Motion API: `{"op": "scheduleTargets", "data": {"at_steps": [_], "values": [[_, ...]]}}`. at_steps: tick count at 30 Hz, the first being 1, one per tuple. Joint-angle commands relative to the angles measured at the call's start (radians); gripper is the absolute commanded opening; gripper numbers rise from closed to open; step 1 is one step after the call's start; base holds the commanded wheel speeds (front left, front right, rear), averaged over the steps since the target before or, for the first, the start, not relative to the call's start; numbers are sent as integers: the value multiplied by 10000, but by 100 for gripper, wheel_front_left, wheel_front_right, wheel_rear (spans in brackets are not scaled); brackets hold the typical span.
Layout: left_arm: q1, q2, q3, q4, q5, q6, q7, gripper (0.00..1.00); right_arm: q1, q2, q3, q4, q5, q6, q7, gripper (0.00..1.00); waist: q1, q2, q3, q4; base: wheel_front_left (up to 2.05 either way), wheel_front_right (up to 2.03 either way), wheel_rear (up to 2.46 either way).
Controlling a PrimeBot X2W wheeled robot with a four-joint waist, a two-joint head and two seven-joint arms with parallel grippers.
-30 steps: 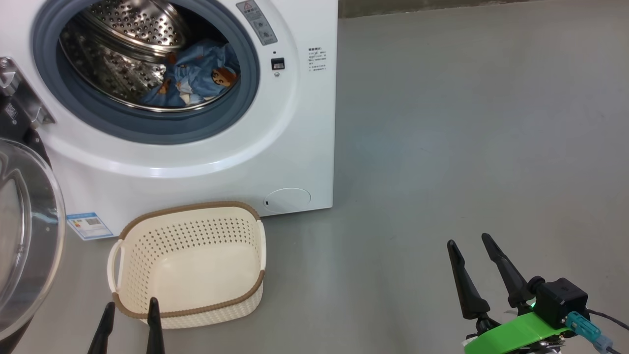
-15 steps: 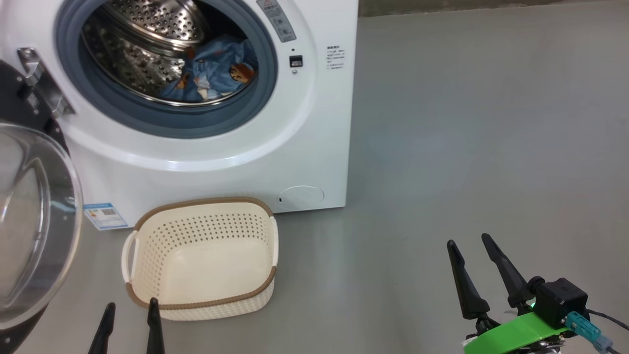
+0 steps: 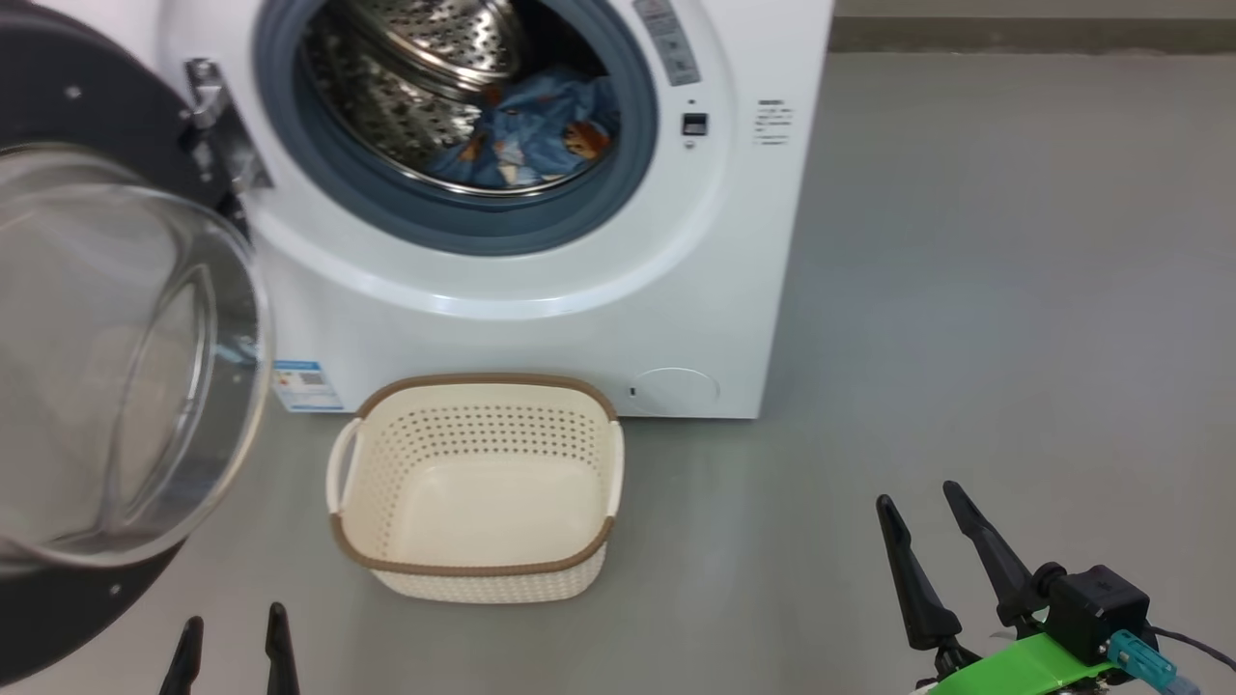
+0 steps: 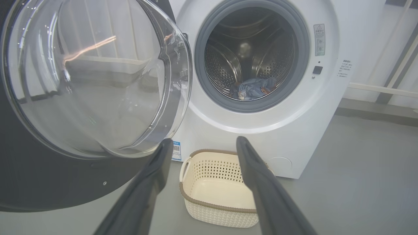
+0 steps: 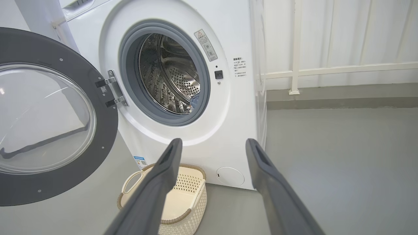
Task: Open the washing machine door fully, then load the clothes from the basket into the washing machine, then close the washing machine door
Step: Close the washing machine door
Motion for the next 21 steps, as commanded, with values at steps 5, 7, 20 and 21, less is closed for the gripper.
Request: {"op": "scheduleTargets", "data": {"at_steps": [5, 7, 20, 21], "values": [[-88, 87, 447, -179, -174, 117, -36, 100, -97, -123, 299, -235, -128, 63, -48, 100, 0, 0, -56, 1102, 0, 0, 0], [-80, 87, 474, -153, -240, 126, -36, 100, -105, -141, 324, -245, -136, 63, -48, 100, 0, 0, -29, 1355, 0, 0, 0], [74, 87, 499, -46, -474, 239, -36, 100, -88, -93, 343, -180, -149, 63, -48, 100, 0, 0, -147, 2936, 0, 0, 0], [99, 87, 508, -47, -478, 252, -36, 100, -91, -81, 355, -166, -150, 63, -48, 100, 0, 0, -177, 3056, 0, 0, 0]]}}
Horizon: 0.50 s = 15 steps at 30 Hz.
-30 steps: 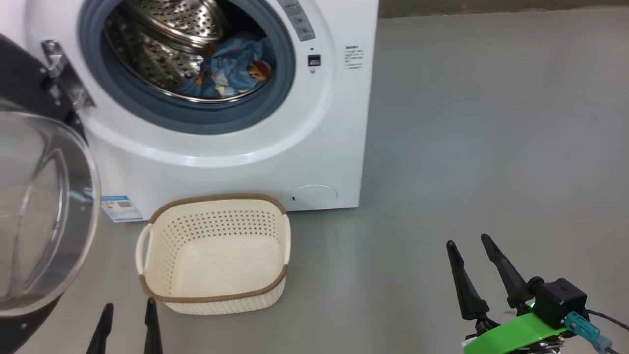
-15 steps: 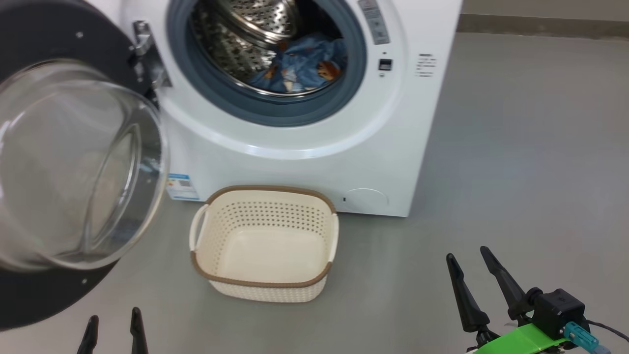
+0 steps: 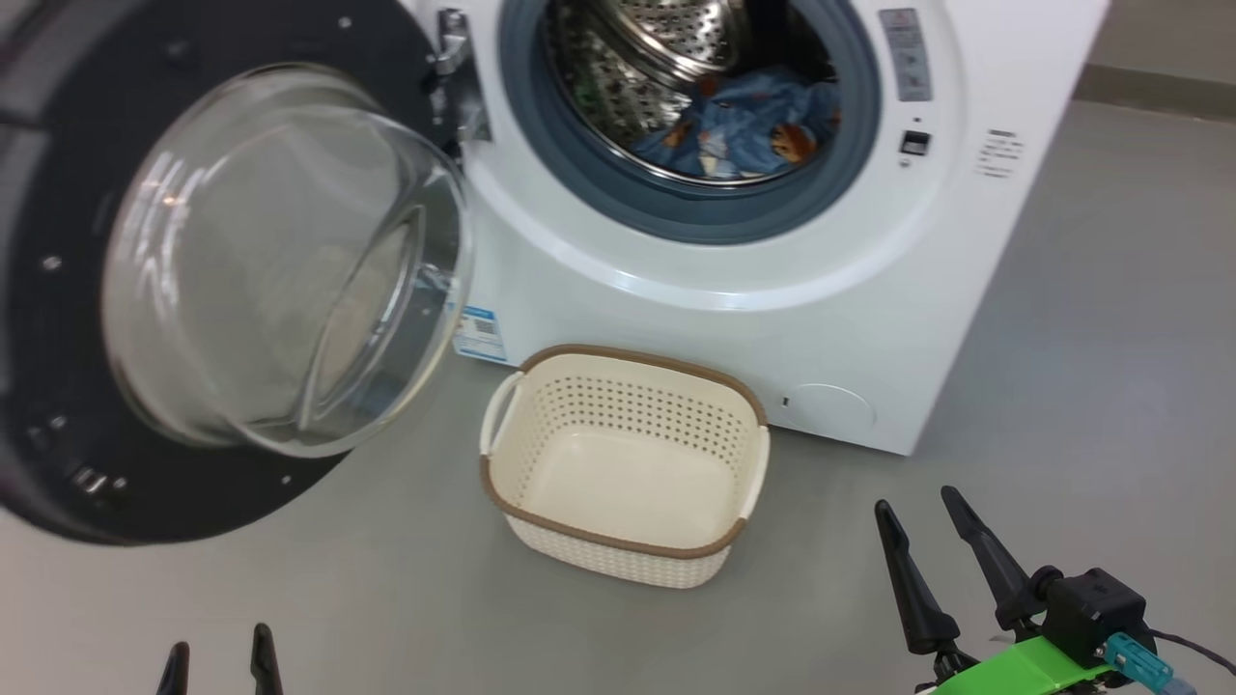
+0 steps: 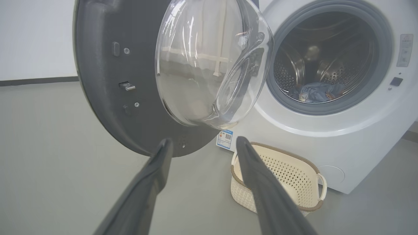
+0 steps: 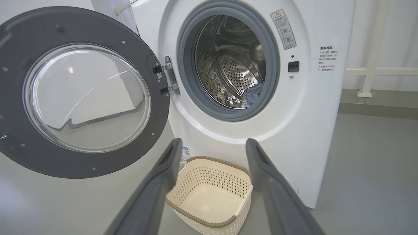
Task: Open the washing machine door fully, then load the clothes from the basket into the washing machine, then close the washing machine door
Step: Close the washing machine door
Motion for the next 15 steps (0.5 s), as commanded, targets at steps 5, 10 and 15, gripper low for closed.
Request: {"op": "scheduleTargets", "data": {"at_steps": [5, 10, 15], "values": [[-41, 89, 499, -153, 9, 43, -36, 100, -102, 76, 314, -172, -138, 63, -48, 100, 0, 0, -269, 1092, 0, 0, 0], [90, 89, 777, -334, -186, 223, -36, 100, -339, 102, 628, -103, -148, 63, -48, 100, 0, 0, -100, 1318, 0, 0, 0], [195, 89, 884, -551, -400, 479, -36, 100, -701, -17, 895, 28, -109, 63, -48, 100, 0, 0, 112, 1446, 0, 0, 0]]}}
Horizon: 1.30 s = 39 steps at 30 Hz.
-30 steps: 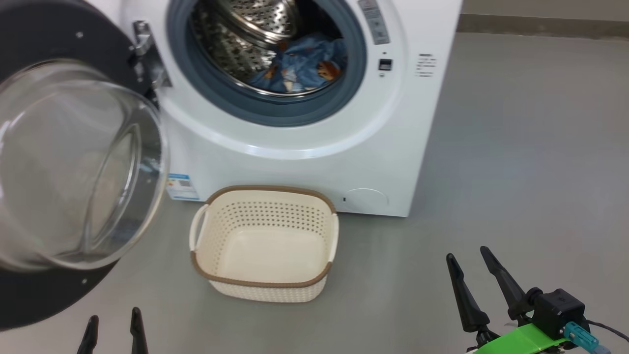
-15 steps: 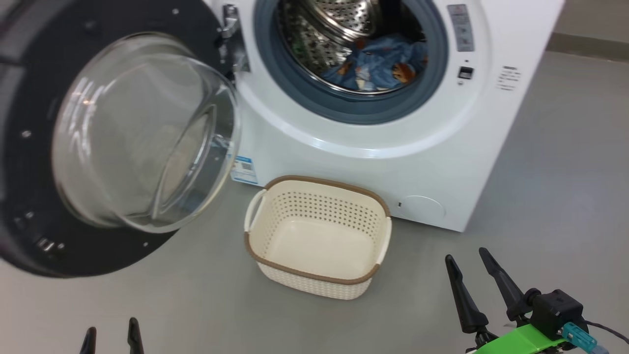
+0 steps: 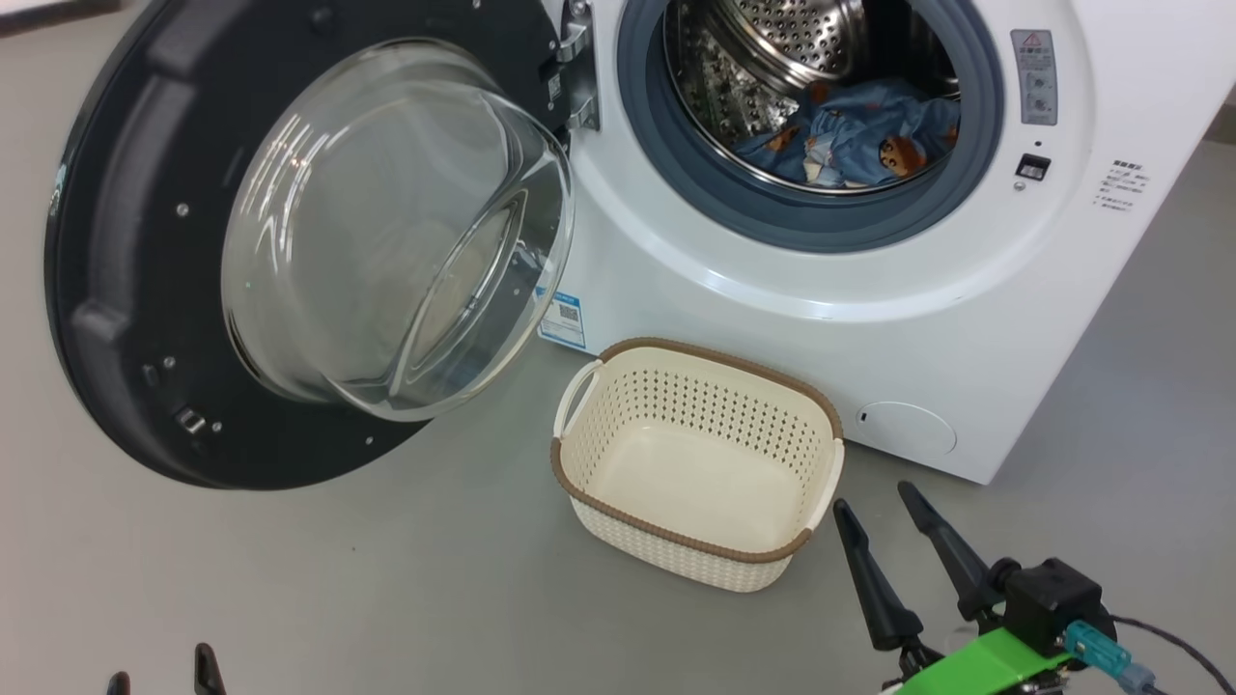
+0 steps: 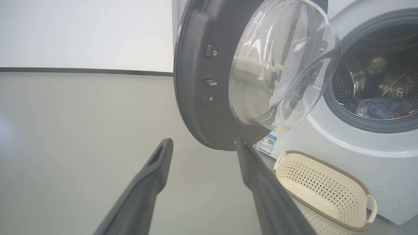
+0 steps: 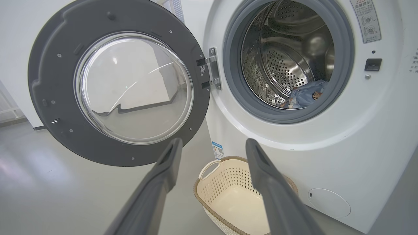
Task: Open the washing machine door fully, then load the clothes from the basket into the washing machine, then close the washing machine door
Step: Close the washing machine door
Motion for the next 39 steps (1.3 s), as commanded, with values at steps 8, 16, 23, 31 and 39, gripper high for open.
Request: {"op": "scheduleTargets", "data": {"at_steps": [8, 16, 23, 31, 39], "values": [[-97, 85, 401, -583, -253, 357, -36, 100, -784, -187, 516, -48, -2, 62, -49, 100, 0, 0, 239, 170, 0, 0, 0], [-80, 85, 341, -561, -216, 388, -36, 100, -693, -230, 435, -34, 47, 62, -49, 100, 0, 0, 231, 132, 0, 0, 0], [-124, 85, 311, -504, -177, 319, -36, 100, -596, -208, 353, -66, 17, 62, -49, 100, 0, 0, 205, 102, 0, 0, 0], [-192, 85, 272, -462, -62, -5, -36, 0, -521, -176, 273, -115, -10, 62, -49, 100, 0, 0, 207, 89, 0, 0, 0], [-312, 85, 329, -343, -64, -307, -36, 0, -457, -153, 189, -137, -12, 62, -49, 100, 0, 0, 206, 63, 0, 0, 0]]}}
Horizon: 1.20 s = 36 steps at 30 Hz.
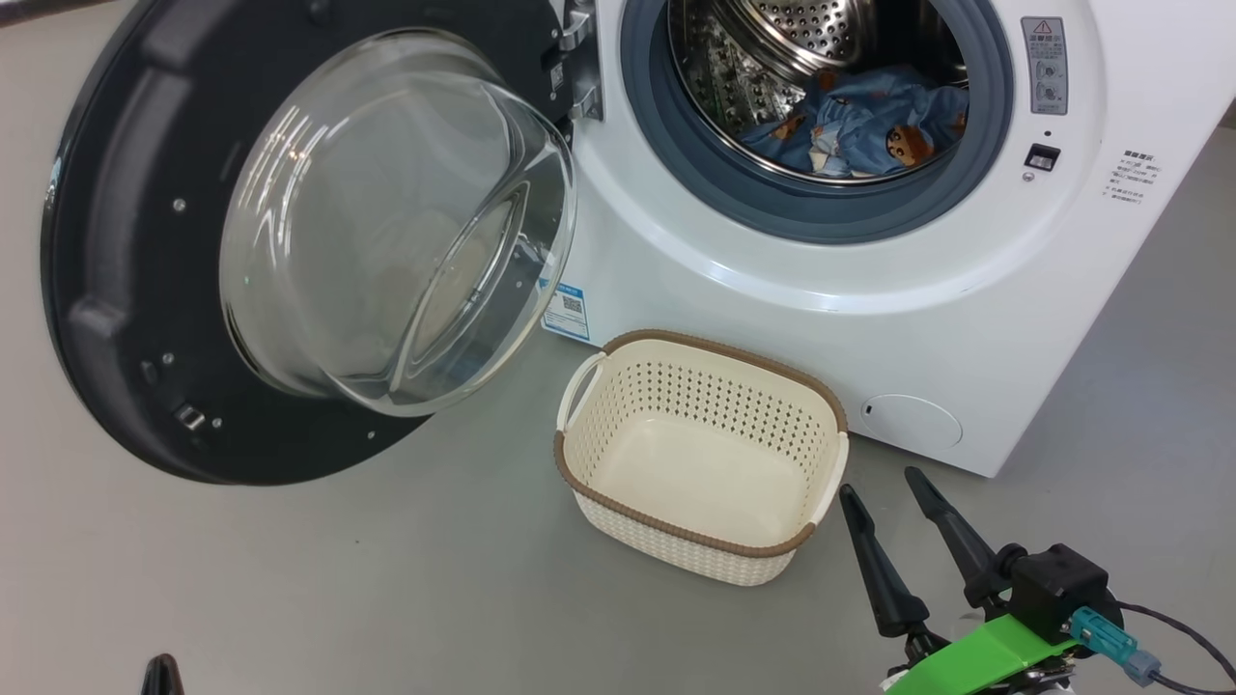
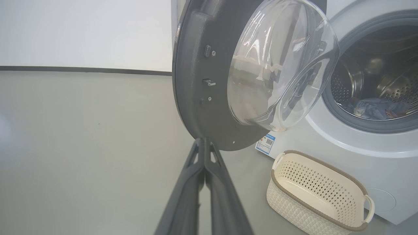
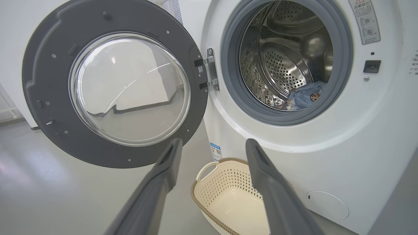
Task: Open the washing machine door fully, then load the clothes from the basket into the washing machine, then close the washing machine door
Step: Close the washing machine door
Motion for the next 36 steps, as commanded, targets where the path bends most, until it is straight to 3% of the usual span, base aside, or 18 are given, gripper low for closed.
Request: {"op": "scheduleTargets", "data": {"at_steps": [1, 12, 19, 25, 30, 36], "values": [[-380, 87, 407, -163, 127, -82, -36, 0, -64, -12, 201, -287, -33, 63, -48, 100, 0, 0, -10, -10, 0, 0, 0], [-1690, 102, 2125, -661, 552, -1451, -36, 0, 179, 78, 102, -343, -38, 63, -48, 100, 0, 0, -149, -128, 0, 0, 0], [-2984, 551, 3662, -571, 492, -2330, -36, 0, 262, 142, 7, -440, -81, 63, -48, 100, 0, 0, -115, -281, 0, 0, 0], [-3918, 982, 4660, -118, 104, -2750, -36, 0, 211, 100, 11, -488, -104, 63, -48, 100, 0, 0, 63, -486, 0, 0, 0], [-5058, 1299, 5527, 1027, -1677, -3041, -36, 0, 98, -1, 33, -510, -79, 63, -48, 100, 0, 0, 251, -717, 0, 0, 0], [-5883, 2269, 5758, 2599, -3870, -3109, 92, 0, -33, -117, 83, -509, -24, 63, -48, 100, 0, 0, 428, -988, 0, 0, 0]]}}
